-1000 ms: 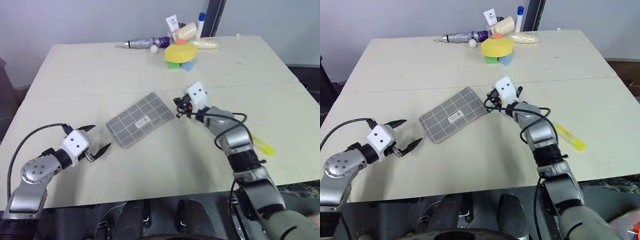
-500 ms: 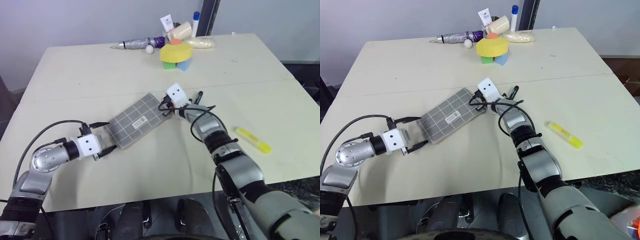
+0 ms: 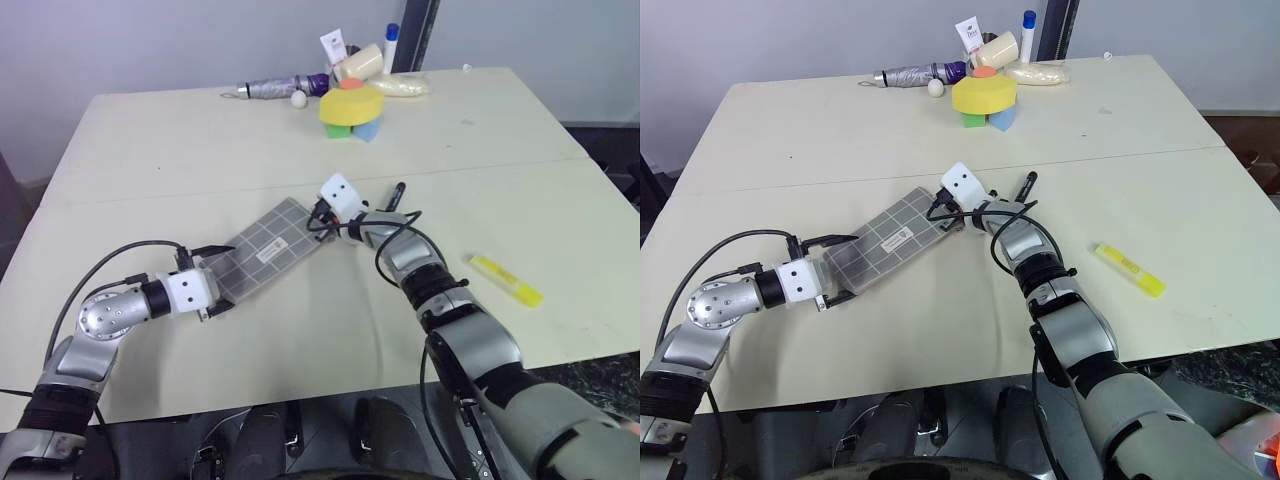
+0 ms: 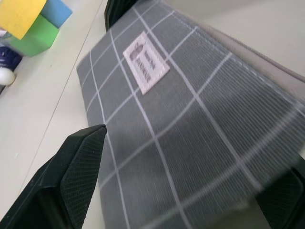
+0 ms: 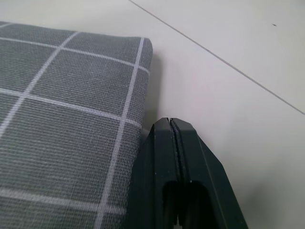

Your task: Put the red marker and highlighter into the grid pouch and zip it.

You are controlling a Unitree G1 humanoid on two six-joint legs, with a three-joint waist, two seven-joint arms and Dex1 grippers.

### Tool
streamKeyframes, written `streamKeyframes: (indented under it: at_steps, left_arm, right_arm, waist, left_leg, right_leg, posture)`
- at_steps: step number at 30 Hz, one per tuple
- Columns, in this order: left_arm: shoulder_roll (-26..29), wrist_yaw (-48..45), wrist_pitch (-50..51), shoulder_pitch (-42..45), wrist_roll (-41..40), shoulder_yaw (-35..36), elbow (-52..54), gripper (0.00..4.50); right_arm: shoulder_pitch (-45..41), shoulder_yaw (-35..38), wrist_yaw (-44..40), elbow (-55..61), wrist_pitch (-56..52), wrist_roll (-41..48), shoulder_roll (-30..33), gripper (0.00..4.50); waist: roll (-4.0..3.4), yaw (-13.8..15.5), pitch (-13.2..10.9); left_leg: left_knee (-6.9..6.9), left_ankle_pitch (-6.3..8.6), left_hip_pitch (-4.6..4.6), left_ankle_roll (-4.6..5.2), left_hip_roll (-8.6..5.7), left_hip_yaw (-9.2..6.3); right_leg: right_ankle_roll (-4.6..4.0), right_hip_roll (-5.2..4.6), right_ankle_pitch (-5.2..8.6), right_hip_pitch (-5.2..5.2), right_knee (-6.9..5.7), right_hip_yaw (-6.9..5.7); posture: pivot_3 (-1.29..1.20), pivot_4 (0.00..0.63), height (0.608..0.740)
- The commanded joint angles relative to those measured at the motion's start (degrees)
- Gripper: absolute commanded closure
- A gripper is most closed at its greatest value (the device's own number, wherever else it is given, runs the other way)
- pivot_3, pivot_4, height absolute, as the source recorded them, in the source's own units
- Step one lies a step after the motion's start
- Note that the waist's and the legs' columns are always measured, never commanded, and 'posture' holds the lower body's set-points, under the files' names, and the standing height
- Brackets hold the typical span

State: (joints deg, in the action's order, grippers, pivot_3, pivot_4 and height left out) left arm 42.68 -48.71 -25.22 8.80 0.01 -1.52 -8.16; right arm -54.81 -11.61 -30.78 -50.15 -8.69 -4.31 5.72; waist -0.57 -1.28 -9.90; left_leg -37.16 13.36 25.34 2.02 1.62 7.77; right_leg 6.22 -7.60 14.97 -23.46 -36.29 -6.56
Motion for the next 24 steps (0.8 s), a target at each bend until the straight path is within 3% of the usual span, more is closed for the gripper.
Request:
streamKeyframes:
  at_steps: [1, 8, 9, 11, 14, 18, 24]
  left_arm:
    - [-0.6, -1.2, 0.2, -0.5, 0.3, -2.3, -0.5, 0.0]
    - [-1.4, -2.8, 1.9, -1.3, -2.5, -2.0, 1.2, 0.0]
    - [-1.3, -3.3, 2.1, -1.6, -3.0, -1.9, 1.6, 0.53]
    - [-1.2, -3.8, 2.5, -2.0, -3.6, -1.8, 2.0, 1.09]
    - [-1.3, -3.7, 3.7, -2.6, -4.8, -1.0, 2.8, 2.76]
    - [-1.7, -3.7, 5.3, -3.2, -6.4, -0.4, 4.1, 4.47]
    - [-7.1, 0.5, 15.5, -0.6, -11.4, 0.2, 9.6, 4.47]
  right_arm:
    - [0.8, -1.3, -2.2, 3.0, -0.5, -0.5, -0.9, 4.47]
    - [2.0, -1.5, -2.0, 5.1, -1.6, -0.8, -0.9, 4.47]
    - [2.1, -0.9, -1.4, 5.5, -1.8, -0.6, -0.7, 4.5]
    - [2.1, -0.1, -0.7, 6.1, -2.1, -0.2, -0.3, 4.5]
    - [3.1, 2.6, -0.7, 11.3, -4.0, 1.5, 2.6, 4.5]
    - [5.5, 5.7, 0.1, 20.3, -5.9, 2.8, 6.7, 4.5]
    - [13.8, 10.8, 0.2, 42.0, -15.2, 5.4, 13.1, 4.5]
  waist:
    - [0.0, 0.0, 0.0]
    - [0.01, 0.0, 0.0]
    - [0.01, -0.1, 0.0]
    - [0.01, -0.2, 0.0]
    - [0.01, 0.0, 0.0]
    - [0.01, 0.3, 0.0]
    - [0.02, 0.6, 0.0]
  left_leg:
    - [0.0, 0.0, 0.0, 0.0, 0.0, 0.0]
    - [-0.01, 0.0, 0.0, 0.0, 0.01, 0.0]
    - [-0.01, 0.0, 0.0, 0.0, 0.01, 0.0]
    - [-0.01, 0.0, 0.0, 0.0, 0.01, 0.0]
    - [-0.01, 0.0, 0.01, -0.01, 0.01, 0.0]
    - [-0.04, 0.0, 0.05, 0.0, -0.01, 0.0]
    - [-0.03, 0.0, 0.07, 0.0, 0.01, -0.03]
  right_leg:
    - [0.0, 0.0, 0.0, 0.0, 0.0, 0.0]
    - [0.0, 0.01, 0.0, 0.0, -0.01, 0.0]
    - [0.0, 0.01, 0.0, 0.0, -0.01, 0.0]
    - [0.0, 0.01, 0.0, -0.01, -0.01, 0.0]
    - [0.0, 0.01, 0.0, -0.02, -0.01, 0.01]
    - [0.0, -0.03, 0.0, -0.03, -0.01, 0.01]
    - [0.0, -0.01, 0.0, -0.04, -0.03, 0.01]
  posture:
    - [0.0, 0.15, 0.74]
    - [0.0, 0.15, 0.74]
    - [0.0, 0.15, 0.74]
    - [0.0, 0.15, 0.74]
    - [0.0, 0.15, 0.74]
    - [0.0, 0.15, 0.74]
    - [0.0, 0.15, 0.74]
